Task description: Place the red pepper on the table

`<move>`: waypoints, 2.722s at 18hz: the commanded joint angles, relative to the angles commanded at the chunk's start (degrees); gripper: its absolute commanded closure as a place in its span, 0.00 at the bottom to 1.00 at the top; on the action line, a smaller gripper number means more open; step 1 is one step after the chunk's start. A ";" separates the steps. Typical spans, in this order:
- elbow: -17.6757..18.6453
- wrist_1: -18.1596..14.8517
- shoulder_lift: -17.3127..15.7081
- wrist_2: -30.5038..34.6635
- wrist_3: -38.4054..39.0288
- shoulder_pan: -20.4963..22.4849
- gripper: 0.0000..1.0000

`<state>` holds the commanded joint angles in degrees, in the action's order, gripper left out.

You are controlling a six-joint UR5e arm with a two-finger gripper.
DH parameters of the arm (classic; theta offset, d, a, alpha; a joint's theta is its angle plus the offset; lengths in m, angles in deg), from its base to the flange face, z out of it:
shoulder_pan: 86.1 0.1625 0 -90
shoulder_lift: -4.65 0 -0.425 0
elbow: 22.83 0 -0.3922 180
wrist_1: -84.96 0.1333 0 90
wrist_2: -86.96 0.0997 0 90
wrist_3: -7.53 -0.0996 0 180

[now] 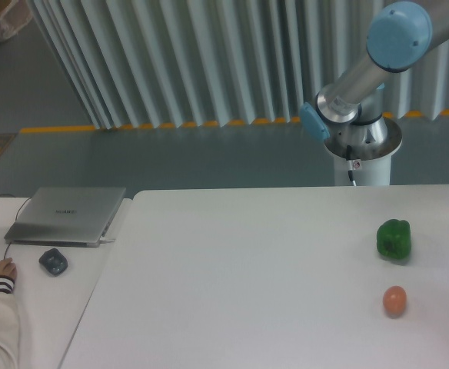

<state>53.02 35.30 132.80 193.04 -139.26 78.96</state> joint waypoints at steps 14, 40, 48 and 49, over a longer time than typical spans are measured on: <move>3.16 -0.70 -2.19 0.35 8.62 -1.32 0.00; -0.88 1.49 -0.27 5.01 4.66 -0.26 0.00; -1.75 1.76 1.31 4.83 5.19 -0.26 0.00; -1.93 1.76 1.40 4.83 5.28 -0.26 0.00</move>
<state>51.09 37.06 134.20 197.87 -133.98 78.70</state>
